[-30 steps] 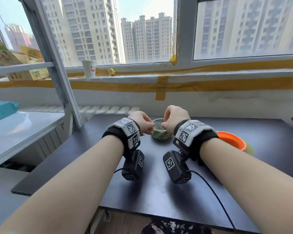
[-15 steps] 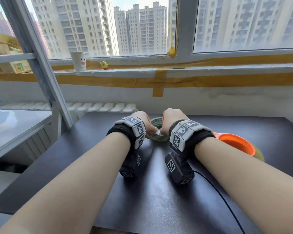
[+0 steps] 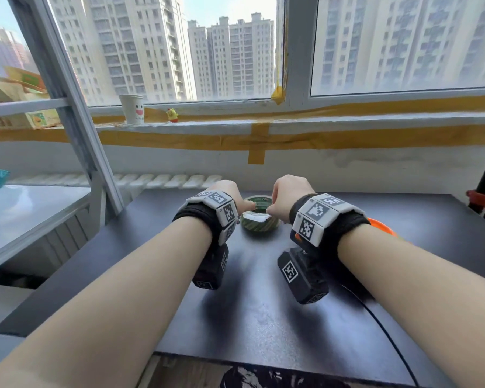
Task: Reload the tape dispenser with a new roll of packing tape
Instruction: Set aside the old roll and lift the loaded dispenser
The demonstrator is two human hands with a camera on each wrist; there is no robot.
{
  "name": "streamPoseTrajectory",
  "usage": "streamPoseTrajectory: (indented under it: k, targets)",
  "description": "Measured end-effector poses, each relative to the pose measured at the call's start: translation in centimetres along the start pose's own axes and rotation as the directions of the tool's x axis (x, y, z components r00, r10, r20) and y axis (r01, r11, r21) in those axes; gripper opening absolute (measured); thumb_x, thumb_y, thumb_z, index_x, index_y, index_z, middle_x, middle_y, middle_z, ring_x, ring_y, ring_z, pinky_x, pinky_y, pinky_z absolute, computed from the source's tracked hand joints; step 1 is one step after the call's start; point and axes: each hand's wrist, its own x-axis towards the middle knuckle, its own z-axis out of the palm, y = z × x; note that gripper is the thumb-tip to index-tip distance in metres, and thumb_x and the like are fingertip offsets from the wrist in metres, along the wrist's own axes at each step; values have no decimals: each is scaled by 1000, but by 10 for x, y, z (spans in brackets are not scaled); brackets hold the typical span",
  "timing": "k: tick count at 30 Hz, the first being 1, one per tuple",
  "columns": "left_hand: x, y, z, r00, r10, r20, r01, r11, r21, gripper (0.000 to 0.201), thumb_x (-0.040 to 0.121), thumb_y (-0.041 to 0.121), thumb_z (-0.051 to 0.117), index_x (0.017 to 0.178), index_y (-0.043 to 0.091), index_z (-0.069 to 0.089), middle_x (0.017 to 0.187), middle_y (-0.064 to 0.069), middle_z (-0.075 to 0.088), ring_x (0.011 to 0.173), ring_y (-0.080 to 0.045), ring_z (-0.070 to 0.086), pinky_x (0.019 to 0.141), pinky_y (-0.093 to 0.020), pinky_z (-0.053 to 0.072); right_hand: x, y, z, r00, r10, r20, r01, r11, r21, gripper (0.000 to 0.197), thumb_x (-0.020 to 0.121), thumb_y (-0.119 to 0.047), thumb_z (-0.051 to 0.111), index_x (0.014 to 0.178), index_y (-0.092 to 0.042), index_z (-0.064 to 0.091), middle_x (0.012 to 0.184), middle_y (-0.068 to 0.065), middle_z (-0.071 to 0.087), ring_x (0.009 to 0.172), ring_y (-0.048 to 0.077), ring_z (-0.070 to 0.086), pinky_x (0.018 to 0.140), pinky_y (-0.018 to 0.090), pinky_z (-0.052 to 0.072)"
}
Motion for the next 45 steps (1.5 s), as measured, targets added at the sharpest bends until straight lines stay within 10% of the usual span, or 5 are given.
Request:
streamPoseTrajectory:
  k: [9,19,31,36,45]
  targets:
    - [-44,29,-4,998,48,40,-44,994,-103,35,84,40,59,64,12,58,64,-3,68,83,-21,74,88,-33,57,-58,40,-30,992,118,-53,-124,985,-121,39,75,-38,67,57,-14,41,76,8,53,79,29,53,67,28,41]
    - [-74,64,4,988,139,62,-122,968,-220,31,85,33,59,62,12,59,75,-10,72,72,-24,70,84,-37,59,-90,72,-30,959,239,151,-204,955,-214,48,68,-33,79,105,-7,65,107,11,68,98,27,65,71,25,44]
    - [-60,80,20,977,215,1,-204,925,-320,29,88,28,56,61,18,53,59,7,62,32,6,55,55,-16,46,-56,99,-59,964,266,-8,-255,935,247,30,85,-29,62,96,-2,66,96,15,61,91,28,58,71,28,38]
    - [-60,88,23,963,270,1,-249,887,-390,22,88,23,56,67,18,53,87,-15,72,81,-28,71,66,-30,53,-27,113,-58,939,341,41,-263,636,726,29,85,-24,64,104,-3,62,106,16,64,95,31,61,77,37,52]
    - [-43,106,38,953,303,-30,-284,852,-440,38,88,24,58,122,9,58,126,-9,61,118,-24,57,95,-38,50,-13,117,-40,925,334,183,-244,154,957,35,91,-9,54,122,7,54,123,18,61,109,33,61,101,51,45]
